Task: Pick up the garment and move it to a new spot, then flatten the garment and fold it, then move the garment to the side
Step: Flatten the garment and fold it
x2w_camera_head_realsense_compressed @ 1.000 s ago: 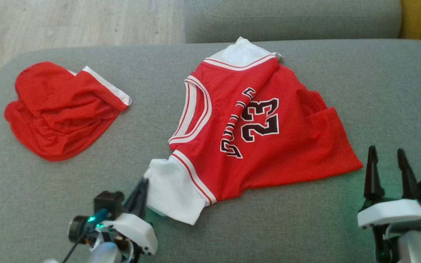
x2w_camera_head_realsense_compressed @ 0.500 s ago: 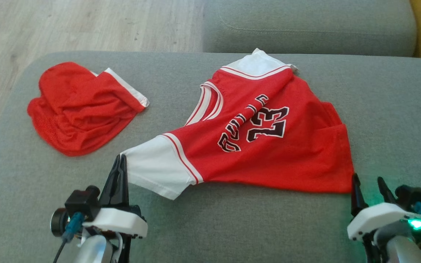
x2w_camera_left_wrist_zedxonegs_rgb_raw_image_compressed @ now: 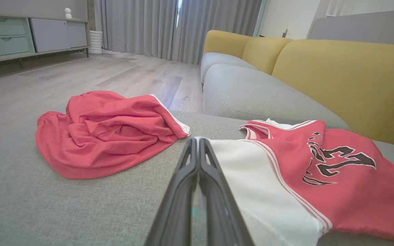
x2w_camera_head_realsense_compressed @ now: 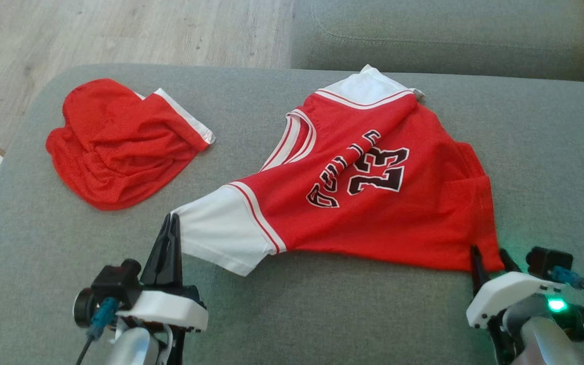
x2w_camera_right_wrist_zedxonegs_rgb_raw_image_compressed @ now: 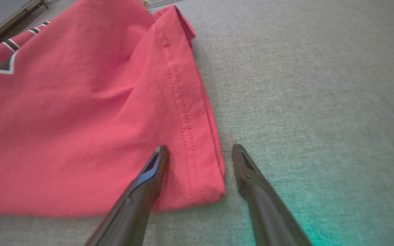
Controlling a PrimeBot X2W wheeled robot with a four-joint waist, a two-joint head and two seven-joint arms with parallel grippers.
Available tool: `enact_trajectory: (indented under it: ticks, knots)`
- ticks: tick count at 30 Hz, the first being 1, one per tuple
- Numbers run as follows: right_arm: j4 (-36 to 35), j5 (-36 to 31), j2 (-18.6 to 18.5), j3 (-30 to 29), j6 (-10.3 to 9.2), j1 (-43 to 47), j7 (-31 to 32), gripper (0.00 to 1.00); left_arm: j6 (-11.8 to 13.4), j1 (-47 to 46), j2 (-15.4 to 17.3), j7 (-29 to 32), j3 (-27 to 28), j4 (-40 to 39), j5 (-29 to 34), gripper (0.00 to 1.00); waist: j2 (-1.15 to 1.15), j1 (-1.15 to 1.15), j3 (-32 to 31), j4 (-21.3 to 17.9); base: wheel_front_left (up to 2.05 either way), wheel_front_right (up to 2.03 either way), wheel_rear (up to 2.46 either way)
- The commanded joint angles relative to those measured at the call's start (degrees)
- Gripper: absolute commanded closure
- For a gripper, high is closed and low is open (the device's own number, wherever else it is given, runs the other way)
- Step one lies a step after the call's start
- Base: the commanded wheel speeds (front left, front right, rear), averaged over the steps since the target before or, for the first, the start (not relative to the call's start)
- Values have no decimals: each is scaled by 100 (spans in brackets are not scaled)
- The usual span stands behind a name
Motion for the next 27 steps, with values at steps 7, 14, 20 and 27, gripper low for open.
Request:
enact_trajectory:
  ticks: [7, 14, 20, 27]
  knots:
    - [-88, 401, -8, 591, -4, -234, -78, 100, -13, -162, 24, -71, 351, -390, 58, 100, 0, 0, -1, -156, 0, 0, 0]
    - [-805, 670, -8, 871, -4, -376, -351, 100, -67, -207, -53, -72, 726, -773, -338, 100, 0, 0, -279, -438, 0, 0, 0]
    - [-2049, 600, -104, 1080, -4, -645, -137, 100, -129, -624, -39, -35, 952, -1355, -643, 100, 0, 0, -577, -652, 0, 0, 0]
    - [-3749, 689, -575, 1223, -4, -1248, 242, 100, 29, -1576, -44, 235, 1275, -2454, -1064, 100, 0, 0, -778, -814, 0, 0, 0]
